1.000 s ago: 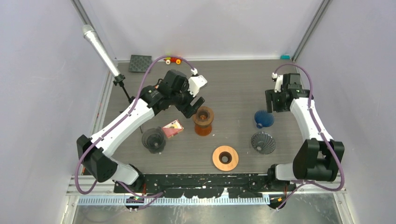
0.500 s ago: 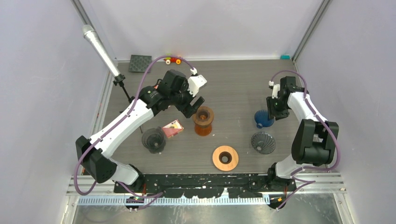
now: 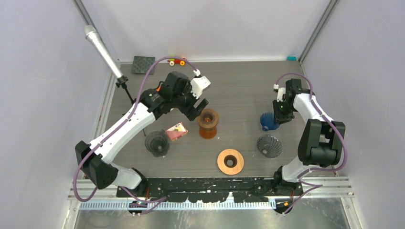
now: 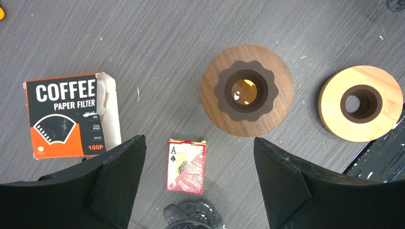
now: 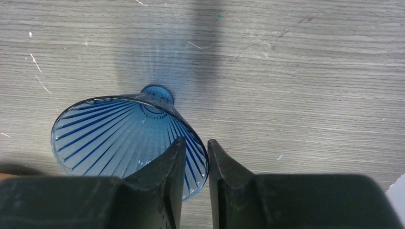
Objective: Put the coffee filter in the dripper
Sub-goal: Pick up the coffee dripper from the center of the board.
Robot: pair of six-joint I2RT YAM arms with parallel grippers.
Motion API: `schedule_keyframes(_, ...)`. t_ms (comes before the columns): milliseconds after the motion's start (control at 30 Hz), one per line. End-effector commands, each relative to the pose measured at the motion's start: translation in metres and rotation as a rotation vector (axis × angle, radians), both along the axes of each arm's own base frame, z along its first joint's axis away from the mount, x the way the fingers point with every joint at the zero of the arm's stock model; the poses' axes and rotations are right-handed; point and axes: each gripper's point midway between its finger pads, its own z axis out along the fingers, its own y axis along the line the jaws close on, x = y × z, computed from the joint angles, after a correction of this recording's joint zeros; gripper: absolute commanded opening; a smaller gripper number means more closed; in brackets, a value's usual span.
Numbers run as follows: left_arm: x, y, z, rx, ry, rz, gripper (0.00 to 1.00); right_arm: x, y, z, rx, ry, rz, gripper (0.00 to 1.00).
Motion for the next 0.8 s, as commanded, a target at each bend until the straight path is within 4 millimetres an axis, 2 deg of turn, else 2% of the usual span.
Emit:
schedule_keyframes(0,-0.0011,-0.0034,0.0165,-0.048,-0.049,-0.018,0.85,0.0037,0.0011,0.0001,0.017,0.007,0.006,0.28)
schedule_keyframes(767,-0.0031,-0.0044,0.0133,-0.047,-0.040,-0.030,0.85,0.0054,0.0069,0.0081,0.049,-0.009,0.003,0.18)
